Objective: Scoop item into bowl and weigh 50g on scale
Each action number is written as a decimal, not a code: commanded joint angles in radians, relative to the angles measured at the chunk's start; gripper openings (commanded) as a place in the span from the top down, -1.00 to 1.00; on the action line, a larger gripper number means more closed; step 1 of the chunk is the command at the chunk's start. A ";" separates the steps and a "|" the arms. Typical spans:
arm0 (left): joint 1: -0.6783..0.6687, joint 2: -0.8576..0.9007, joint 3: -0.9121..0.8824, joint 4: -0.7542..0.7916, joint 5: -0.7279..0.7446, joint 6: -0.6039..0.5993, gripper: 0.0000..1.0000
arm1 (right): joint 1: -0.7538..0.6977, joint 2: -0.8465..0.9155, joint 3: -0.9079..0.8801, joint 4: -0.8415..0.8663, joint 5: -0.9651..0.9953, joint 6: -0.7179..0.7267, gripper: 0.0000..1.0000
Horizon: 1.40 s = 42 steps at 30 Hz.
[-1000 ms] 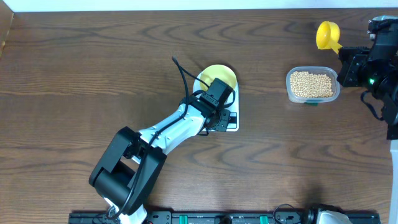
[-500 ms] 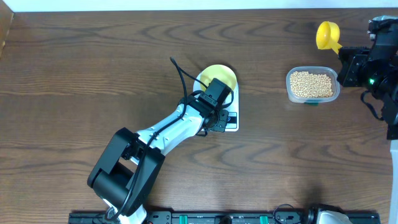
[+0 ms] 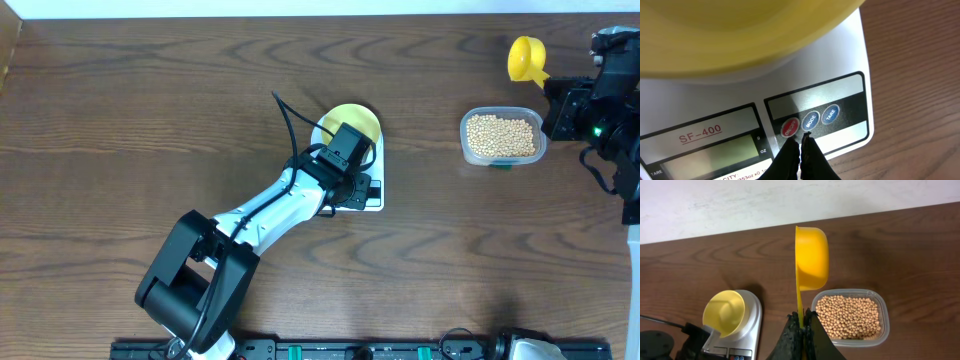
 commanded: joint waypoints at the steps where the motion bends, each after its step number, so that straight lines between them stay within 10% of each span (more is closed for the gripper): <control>1: 0.005 -0.024 -0.010 0.000 -0.015 -0.002 0.86 | -0.007 0.001 0.016 -0.002 0.005 -0.001 0.98; 42: -0.002 0.029 -0.019 0.011 -0.051 -0.002 0.85 | -0.006 0.001 0.016 -0.007 0.005 -0.001 0.98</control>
